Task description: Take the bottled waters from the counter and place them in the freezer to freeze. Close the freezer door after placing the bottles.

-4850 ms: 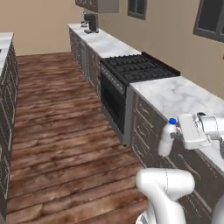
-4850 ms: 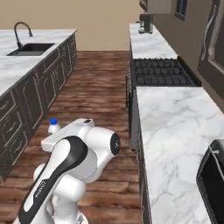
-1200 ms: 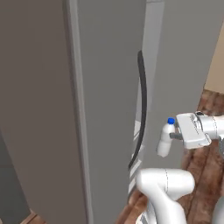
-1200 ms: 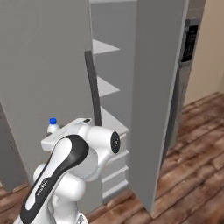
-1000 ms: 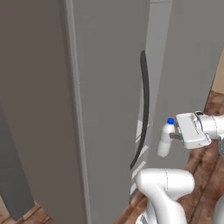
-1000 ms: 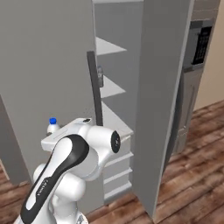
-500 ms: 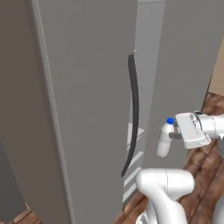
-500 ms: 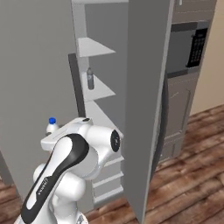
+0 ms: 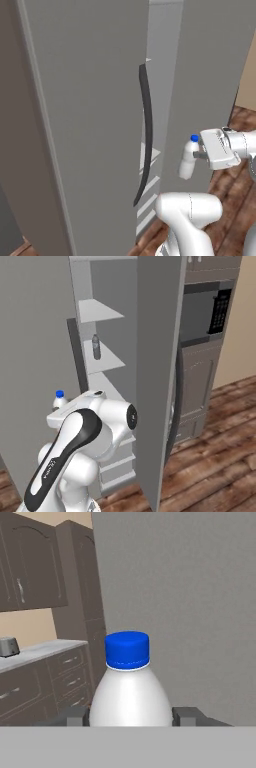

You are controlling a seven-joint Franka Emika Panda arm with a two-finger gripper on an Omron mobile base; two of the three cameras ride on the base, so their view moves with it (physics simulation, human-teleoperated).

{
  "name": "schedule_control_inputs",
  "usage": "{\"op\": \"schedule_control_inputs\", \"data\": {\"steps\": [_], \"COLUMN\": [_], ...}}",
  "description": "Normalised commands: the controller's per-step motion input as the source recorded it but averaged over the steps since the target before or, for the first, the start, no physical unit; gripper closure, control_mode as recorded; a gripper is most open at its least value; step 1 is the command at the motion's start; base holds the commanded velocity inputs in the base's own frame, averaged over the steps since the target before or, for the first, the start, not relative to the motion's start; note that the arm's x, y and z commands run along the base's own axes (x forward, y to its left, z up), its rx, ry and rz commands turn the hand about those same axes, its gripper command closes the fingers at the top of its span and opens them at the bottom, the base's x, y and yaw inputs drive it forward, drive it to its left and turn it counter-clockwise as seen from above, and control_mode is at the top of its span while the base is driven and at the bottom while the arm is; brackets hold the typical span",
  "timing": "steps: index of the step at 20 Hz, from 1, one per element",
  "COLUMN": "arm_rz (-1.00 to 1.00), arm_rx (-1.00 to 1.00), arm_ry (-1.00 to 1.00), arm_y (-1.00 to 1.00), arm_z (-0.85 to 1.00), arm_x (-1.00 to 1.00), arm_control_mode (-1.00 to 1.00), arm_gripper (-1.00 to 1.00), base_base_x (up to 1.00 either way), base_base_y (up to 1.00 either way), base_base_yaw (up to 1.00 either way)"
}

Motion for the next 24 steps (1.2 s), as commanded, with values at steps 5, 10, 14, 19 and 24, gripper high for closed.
{"op": "schedule_control_inputs", "data": {"steps": [5, 10, 14, 19, 24], "arm_rz": [0.00, 0.00, 0.00, 0.00, 0.00], "arm_rx": [0.00, 0.00, 0.00, 0.00, 0.00], "arm_ry": [0.00, 0.00, 0.00, 0.00, 0.00], "arm_y": [0.00, 0.00, 0.00, 0.00, 0.00], "arm_z": [0.00, 0.00, 0.00, 0.00, 0.00], "arm_x": [0.00, 0.00, 0.00, 0.00, 0.00], "arm_control_mode": [1.00, 1.00, 1.00, 1.00, 1.00], "arm_gripper": [1.00, 1.00, 1.00, 1.00, 1.00], "base_base_x": [0.00, 0.06, 0.09, 0.00, 0.09], "base_base_y": [-0.21, -0.37, -0.53, -0.56, -0.36], "base_base_yaw": [0.00, 0.00, 0.00, 0.00, 0.00]}}
